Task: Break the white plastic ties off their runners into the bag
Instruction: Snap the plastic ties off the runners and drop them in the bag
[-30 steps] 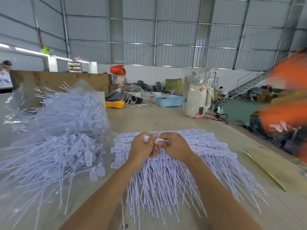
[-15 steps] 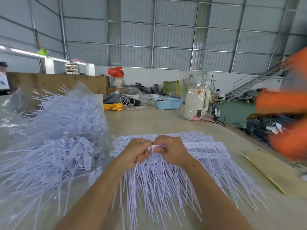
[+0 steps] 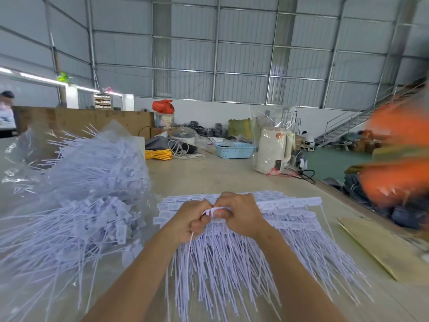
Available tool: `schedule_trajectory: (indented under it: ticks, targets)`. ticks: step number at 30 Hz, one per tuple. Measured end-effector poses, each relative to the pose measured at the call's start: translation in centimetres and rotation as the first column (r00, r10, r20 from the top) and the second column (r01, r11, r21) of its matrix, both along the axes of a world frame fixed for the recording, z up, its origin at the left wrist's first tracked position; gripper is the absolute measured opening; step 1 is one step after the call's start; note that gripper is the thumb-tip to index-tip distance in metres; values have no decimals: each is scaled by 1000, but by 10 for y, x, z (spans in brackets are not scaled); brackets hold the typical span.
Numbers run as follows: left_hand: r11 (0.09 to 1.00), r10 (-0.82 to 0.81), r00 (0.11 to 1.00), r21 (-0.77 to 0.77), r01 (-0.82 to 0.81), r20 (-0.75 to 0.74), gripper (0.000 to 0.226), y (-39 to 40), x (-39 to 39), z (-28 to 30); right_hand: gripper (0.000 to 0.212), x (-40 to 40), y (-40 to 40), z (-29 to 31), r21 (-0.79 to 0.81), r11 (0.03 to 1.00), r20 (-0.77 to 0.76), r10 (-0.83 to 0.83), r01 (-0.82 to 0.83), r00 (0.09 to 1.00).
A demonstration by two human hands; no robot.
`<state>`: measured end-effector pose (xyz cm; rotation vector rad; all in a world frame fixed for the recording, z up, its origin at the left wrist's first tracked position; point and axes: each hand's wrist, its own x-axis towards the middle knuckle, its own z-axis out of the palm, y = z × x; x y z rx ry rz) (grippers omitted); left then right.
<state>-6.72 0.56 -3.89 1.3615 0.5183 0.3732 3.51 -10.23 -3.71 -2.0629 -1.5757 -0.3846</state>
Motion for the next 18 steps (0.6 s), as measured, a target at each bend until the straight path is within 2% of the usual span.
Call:
schedule_trajectory:
  ticks: [2,4,7,10,13,15,17,18]
  targets:
    - [990,101,995,97,-101,13,23,-3,6,-3,12,1,0,-2,-7,997,116,-76,77,990]
    - [967,150,987,200,-160,63,26,-7,8,-5,14,2,-1,-3,-8,993,156,-116,118,981]
    - [960,170,983,215,-181,68,30,-8,7,-5,15,2,1,-5,10,994,161,-107,106,981]
    - [983,151,988,97,-154,39,28,-3,4,0,14,1,2,-4,58,998,98,-19,13,995]
    - [997,49,996,-59,-44,71,25,-3,2,4,11,-1,1,2,153,984,-14,99,-96,995]
    - [977,-2,992,-211,29,128,29,-6,2,5,13,-5,0,5,199,970,-23,144,-137,989]
    - [928,-12,977,-361,90,212,33,-4,-1,9,17,-1,-3,5,207,974,-32,99,-90,995]
    - [919,12,972,-386,82,236,35,0,-4,10,18,7,-8,5,193,981,-27,19,-13,999]
